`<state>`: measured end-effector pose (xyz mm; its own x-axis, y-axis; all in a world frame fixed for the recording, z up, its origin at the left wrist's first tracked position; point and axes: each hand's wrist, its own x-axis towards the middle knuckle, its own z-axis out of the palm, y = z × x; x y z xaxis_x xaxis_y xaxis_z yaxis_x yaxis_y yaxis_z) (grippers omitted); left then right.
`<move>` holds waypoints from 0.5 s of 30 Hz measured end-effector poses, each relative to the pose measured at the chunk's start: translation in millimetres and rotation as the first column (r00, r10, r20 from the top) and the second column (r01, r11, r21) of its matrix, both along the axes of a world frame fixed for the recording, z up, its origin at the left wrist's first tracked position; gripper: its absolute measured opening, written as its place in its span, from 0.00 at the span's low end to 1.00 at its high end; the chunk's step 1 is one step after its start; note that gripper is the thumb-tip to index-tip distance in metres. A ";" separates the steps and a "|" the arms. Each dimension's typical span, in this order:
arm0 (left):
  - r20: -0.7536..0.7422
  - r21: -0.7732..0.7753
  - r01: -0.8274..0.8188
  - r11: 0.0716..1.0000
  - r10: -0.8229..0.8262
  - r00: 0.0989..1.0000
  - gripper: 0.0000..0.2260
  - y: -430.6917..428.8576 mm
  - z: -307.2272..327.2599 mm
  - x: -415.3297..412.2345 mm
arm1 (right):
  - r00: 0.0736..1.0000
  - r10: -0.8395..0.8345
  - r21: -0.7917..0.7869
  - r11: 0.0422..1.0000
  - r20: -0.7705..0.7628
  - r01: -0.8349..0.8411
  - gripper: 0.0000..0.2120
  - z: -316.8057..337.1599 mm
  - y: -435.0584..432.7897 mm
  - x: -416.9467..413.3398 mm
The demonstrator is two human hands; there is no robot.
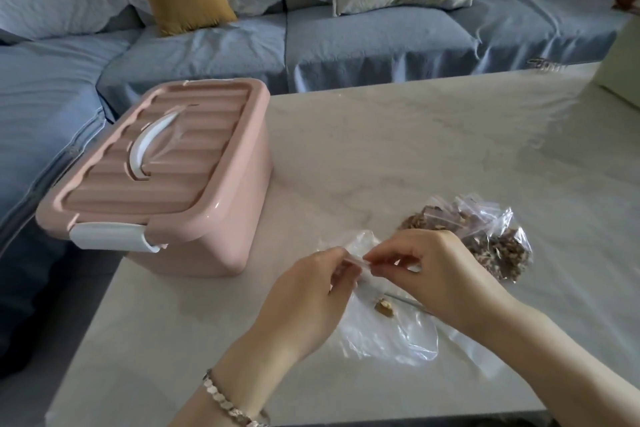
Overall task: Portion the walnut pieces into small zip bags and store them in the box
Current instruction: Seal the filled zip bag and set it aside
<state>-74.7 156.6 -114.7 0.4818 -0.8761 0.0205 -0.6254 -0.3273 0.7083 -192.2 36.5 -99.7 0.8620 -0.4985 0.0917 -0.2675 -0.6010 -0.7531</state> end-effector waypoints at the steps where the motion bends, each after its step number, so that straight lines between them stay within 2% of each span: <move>1: 0.036 -0.025 -0.005 1.000 0.006 0.999 0.05 -0.1 -2.2 0.3 | 0.999 -0.040 0.051 0.998 0.012 0.040 0.07 -1.2 0.4 -0.5; 2: 0.107 -0.058 -0.027 0.998 0.033 0.994 0.03 -0.4 -5.1 0.6 | 0.995 -0.100 0.116 0.989 0.023 0.096 0.08 -2.4 0.6 -0.9; 4: 0.311 -0.188 -0.124 0.974 0.179 0.933 0.09 -2.7 -9.7 -0.1 | 0.968 -0.247 0.263 0.938 0.042 0.228 0.10 -5.5 0.9 -0.3; 6: 0.357 -0.339 -0.161 0.927 0.286 0.889 0.08 -5.3 -10.5 -3.2 | 0.934 -0.354 0.392 0.865 0.035 0.313 0.09 -7.3 1.5 0.9; 8: 0.197 -0.319 -0.165 0.933 0.236 0.952 0.10 -9.0 -6.5 -8.8 | 0.932 -0.363 0.481 0.821 0.022 0.308 0.08 -4.7 5.8 2.0; 9: 0.028 -0.250 -0.170 0.953 0.182 0.983 0.13 -11.0 -3.8 -12.1 | 0.941 -0.338 0.500 0.819 0.021 0.283 0.07 -2.9 8.8 2.2; 10: -0.136 -0.172 -0.159 0.972 0.136 0.981 0.14 -11.7 -3.1 -14.1 | 0.951 -0.310 0.503 0.824 0.016 0.260 0.07 -1.0 12.1 2.1; 11: -0.220 -0.126 -0.138 0.982 0.108 0.969 0.14 -12.2 -2.6 -14.9 | 0.958 -0.287 0.498 0.833 0.010 0.244 0.08 0.3 14.7 1.9; 15: -0.306 -0.110 -0.083 0.991 0.046 0.951 0.16 -11.1 -1.5 -11.3 | 0.970 -0.243 0.500 0.838 -0.014 0.217 0.06 1.1 15.5 0.1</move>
